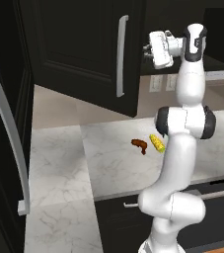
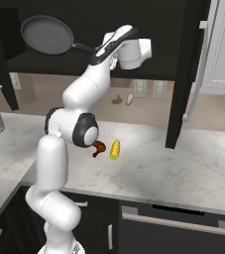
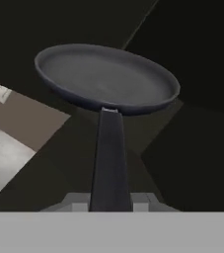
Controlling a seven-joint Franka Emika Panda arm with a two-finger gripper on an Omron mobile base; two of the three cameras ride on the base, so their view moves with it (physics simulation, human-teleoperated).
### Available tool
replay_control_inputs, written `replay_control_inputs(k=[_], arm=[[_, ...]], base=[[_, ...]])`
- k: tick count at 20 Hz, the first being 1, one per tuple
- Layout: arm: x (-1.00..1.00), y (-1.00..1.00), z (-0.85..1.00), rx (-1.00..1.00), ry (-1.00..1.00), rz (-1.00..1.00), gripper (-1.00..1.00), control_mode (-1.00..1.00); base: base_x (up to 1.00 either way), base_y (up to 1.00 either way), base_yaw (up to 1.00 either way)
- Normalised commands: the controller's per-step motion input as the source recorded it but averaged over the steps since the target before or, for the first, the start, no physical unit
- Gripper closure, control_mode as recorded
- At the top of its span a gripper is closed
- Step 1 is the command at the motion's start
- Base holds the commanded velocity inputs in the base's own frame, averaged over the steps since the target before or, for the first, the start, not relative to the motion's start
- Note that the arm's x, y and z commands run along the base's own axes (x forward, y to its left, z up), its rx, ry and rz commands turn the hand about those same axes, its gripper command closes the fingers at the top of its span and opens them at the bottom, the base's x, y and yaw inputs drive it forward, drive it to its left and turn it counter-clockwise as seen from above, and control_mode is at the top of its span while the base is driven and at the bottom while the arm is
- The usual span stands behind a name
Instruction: Pick the pan from the cabinet and place it on the stove. Then turn on the stove burner for the pan.
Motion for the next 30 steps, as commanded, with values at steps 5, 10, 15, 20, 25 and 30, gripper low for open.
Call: replay_control_inputs(k=[5, 10, 15, 20, 25, 30], arm=[[-0.8, 0.0, -0.03, 0.13, -0.19, -0.15, 1.0, -1.0], [-0.84, -0.01, -0.04, 0.02, -0.1, -0.16, 1.0, -1.0], [-0.6, -0.13, -0.24, 0.0, 0.0, -0.18, 1.0, -1.0], [-0.51, -0.21, -0.19, 0.0, 0.0, -0.26, 1.0, -1.0], [-0.58, -0.21, -0.15, 0.0, 0.0, -0.25, 1.0, -1.0], [-0.6, -0.2, -0.24, 0.0, 0.0, -0.23, 1.0, -1.0]], base=[[0.0, 0.0, 0.0], [0.0, 0.0, 0.0], [0.0, 0.0, 0.0], [0.0, 0.0, 0.0], [0.0, 0.0, 0.0], [0.0, 0.0, 0.0]])
